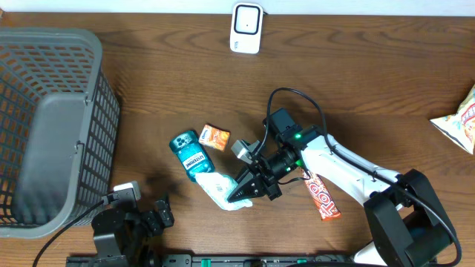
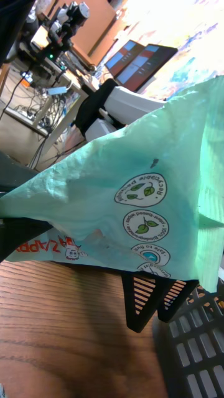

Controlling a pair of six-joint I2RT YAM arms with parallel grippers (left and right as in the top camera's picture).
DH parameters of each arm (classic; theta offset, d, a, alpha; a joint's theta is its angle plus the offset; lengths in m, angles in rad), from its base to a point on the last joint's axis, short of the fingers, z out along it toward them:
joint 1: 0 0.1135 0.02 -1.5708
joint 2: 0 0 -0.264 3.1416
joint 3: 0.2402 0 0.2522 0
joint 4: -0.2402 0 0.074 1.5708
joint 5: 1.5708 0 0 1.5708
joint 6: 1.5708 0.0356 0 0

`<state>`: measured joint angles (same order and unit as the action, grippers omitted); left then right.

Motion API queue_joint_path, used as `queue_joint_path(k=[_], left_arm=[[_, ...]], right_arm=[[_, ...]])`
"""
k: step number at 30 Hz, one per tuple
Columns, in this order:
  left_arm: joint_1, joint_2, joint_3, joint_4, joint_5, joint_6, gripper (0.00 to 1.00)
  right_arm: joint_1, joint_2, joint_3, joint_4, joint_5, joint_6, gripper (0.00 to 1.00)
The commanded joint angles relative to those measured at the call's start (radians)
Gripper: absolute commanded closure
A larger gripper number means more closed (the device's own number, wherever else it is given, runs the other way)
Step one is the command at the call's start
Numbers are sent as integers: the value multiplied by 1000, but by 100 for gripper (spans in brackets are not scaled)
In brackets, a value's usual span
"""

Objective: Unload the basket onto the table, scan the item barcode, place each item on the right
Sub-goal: 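Carry the wipes pack up toward the white scanner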

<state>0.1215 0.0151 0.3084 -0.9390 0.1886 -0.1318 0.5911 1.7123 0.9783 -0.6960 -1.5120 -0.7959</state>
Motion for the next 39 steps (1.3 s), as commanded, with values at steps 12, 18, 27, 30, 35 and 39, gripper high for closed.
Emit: queue_joint_path(k=[12, 18, 27, 30, 35, 39], left_arm=[[1, -3, -8, -33, 3, -4, 2], [1, -3, -8, -33, 3, -4, 2], [1, -3, -8, -33, 3, -4, 2], [1, -3, -8, -33, 2, -4, 2], [1, -3, -8, -33, 3, -4, 2], [1, -3, -8, -33, 3, -4, 2]], right_arm=[[-1, 6, 2, 122, -12, 44, 99], [-13, 6, 2, 375, 388, 515, 99], [-31, 6, 9, 591, 938, 745, 99], [-35, 6, 43, 574, 1115, 750, 99], [-58, 15, 138, 544, 1326, 711, 99], [-64, 66, 245, 495, 1438, 636, 99]])
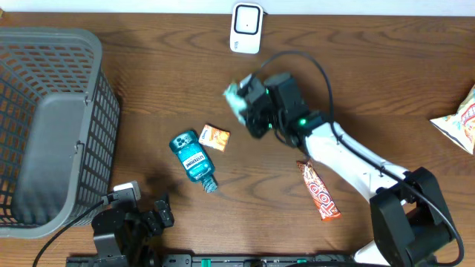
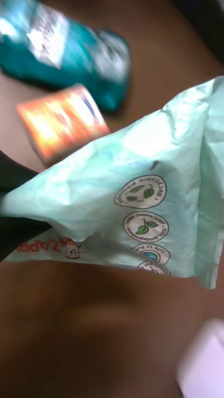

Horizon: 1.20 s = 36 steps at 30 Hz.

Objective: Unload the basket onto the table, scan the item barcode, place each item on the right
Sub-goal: 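Carry the wipes pack up toward the white scanner, then hold the wipes pack in front of the scanner window with the right gripper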

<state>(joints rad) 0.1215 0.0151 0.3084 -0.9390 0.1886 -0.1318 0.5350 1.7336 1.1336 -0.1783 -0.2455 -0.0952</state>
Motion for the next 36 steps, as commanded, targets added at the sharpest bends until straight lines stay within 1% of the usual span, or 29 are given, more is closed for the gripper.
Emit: queue_joint_path(k=[1, 6, 11, 16, 21, 24, 27, 36], left_arm=[[1, -3, -8, -33, 3, -4, 2], [1, -3, -8, -33, 3, -4, 2], [1, -3, -8, -33, 3, -4, 2], [1, -3, -8, -33, 3, -4, 2], [1, -3, -8, -33, 3, -4, 2], [1, -3, -8, -33, 3, -4, 2], [1, -3, -8, -33, 2, -4, 2], [1, -3, -8, -33, 2, -4, 2]], right_arm=[[-9, 62, 114, -34, 199, -80, 99], [-26, 218, 324, -124, 349, -172, 99], [-69, 398, 607, -233, 429, -231, 99], [-103, 580, 895, -305, 465, -281, 99], [-105, 750, 1097, -310, 604, -353, 99], [-99, 832, 1188, -295, 672, -395, 99], [-95, 875, 1244, -278, 706, -421, 99], [-96, 883, 1254, -208, 691, -442, 99]])
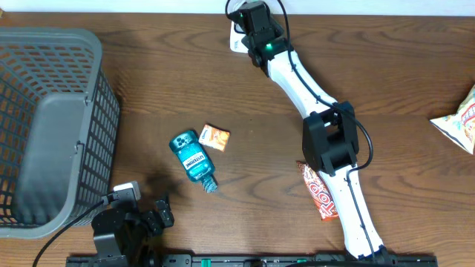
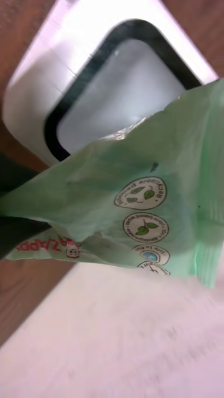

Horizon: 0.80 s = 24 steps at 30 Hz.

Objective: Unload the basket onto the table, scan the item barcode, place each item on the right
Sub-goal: 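Hold the wipes pack in front of the scanner window with the right gripper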

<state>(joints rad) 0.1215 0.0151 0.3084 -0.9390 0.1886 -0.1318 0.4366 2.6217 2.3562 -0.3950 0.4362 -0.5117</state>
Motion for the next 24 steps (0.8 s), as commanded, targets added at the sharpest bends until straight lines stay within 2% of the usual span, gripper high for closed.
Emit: queue_joint_path(k=[1, 8, 17, 21, 24], left_arm=[[1, -3, -8, -33, 2, -4, 2], [1, -3, -8, -33, 2, -4, 2], [1, -3, -8, -33, 3, -4, 2], [1, -3, -8, -33, 3, -4, 2], [1, -3, -8, -33, 2, -4, 2]], right_arm=[[1, -5, 31, 10, -2, -37, 99], [-11, -2, 31, 89, 31, -234, 99], [-12, -2, 27, 96, 5, -472, 99], [-3, -2, 26, 126, -3, -518, 99], [3, -2, 24, 126, -23, -626, 99]])
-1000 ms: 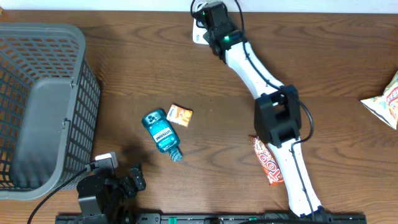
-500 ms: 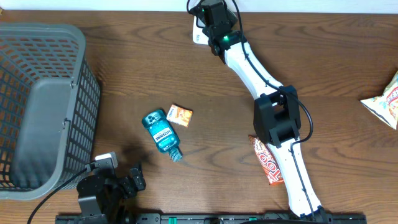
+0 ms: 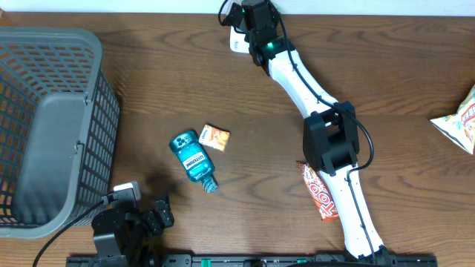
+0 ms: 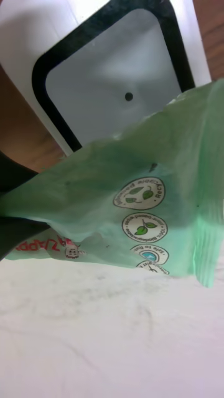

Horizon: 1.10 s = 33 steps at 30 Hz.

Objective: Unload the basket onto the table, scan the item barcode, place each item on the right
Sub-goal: 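Hold the wipes pack in front of the scanner window with the right gripper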

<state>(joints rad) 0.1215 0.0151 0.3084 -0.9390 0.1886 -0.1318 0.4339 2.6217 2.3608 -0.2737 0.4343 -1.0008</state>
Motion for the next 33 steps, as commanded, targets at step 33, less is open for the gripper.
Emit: queue_joint_path(k=[33], left_arm=[[1, -3, -8, -33, 3, -4, 2]], right_arm=[[-4, -8, -189, 355, 50, -462, 99]])
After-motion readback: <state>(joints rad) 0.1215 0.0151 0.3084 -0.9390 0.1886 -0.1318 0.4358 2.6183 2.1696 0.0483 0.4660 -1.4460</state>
